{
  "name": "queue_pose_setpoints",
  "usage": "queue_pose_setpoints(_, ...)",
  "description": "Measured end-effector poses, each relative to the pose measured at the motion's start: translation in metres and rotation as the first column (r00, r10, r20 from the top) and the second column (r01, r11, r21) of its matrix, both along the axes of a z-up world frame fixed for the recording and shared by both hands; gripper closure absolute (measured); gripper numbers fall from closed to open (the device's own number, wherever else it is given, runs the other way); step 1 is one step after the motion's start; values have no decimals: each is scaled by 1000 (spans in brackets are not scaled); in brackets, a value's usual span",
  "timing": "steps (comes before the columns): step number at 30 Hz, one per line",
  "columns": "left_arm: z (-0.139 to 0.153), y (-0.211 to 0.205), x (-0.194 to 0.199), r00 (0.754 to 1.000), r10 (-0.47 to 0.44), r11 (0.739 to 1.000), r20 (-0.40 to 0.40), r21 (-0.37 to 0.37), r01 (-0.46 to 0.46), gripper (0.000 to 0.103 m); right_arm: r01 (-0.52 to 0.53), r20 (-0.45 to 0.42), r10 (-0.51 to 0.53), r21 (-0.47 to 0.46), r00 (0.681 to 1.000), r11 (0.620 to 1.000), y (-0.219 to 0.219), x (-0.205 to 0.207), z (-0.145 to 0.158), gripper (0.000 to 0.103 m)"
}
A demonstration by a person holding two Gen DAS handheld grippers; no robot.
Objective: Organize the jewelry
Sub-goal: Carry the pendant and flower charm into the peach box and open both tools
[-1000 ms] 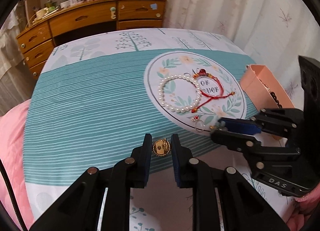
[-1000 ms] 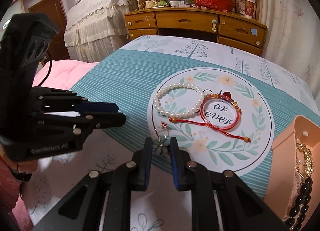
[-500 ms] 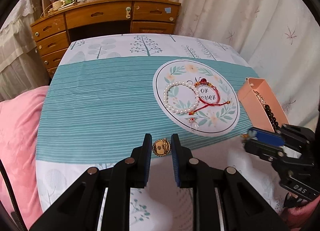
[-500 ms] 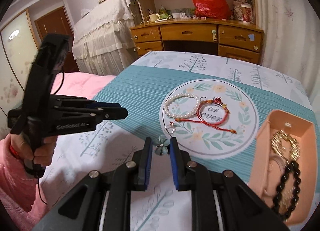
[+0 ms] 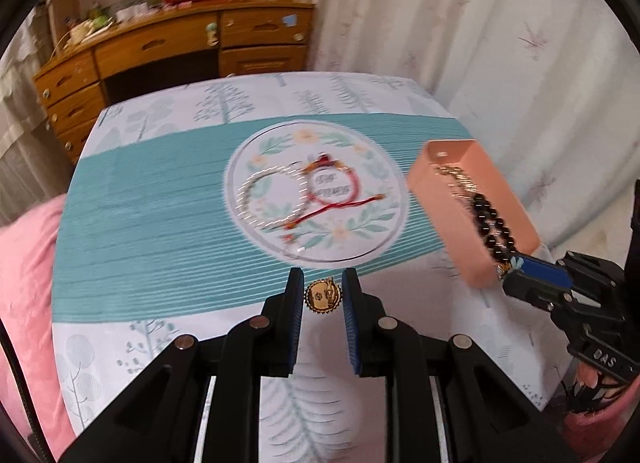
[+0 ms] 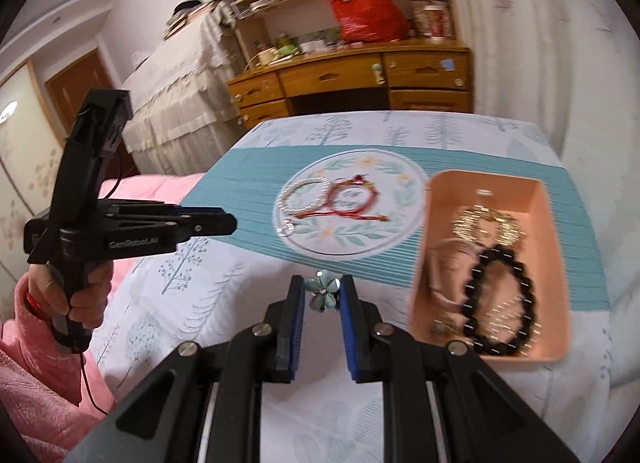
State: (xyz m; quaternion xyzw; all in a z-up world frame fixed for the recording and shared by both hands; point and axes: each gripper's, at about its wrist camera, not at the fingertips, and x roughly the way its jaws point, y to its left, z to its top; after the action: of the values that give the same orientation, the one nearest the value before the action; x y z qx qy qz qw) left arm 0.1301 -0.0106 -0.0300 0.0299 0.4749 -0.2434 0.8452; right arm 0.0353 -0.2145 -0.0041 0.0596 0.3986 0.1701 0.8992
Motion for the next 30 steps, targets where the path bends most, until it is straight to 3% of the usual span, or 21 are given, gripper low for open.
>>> queue_pose_setpoints(16, 45, -120, -25, 974, -210, 978, 80, 24, 209, 86, 151, 54, -158, 119, 986, 981, -89, -26, 3, 86)
queue_pose_setpoints(24, 33, -173, -33, 959, -273, 962, 79, 27, 272, 86, 170, 112, -192, 183, 975, 968, -118, -33, -5, 86)
queue_pose_setpoints(30, 15, -199, -37, 954, -296, 954, 58, 61, 292, 86, 265, 41, -284, 260, 958, 929, -138, -25, -25, 85)
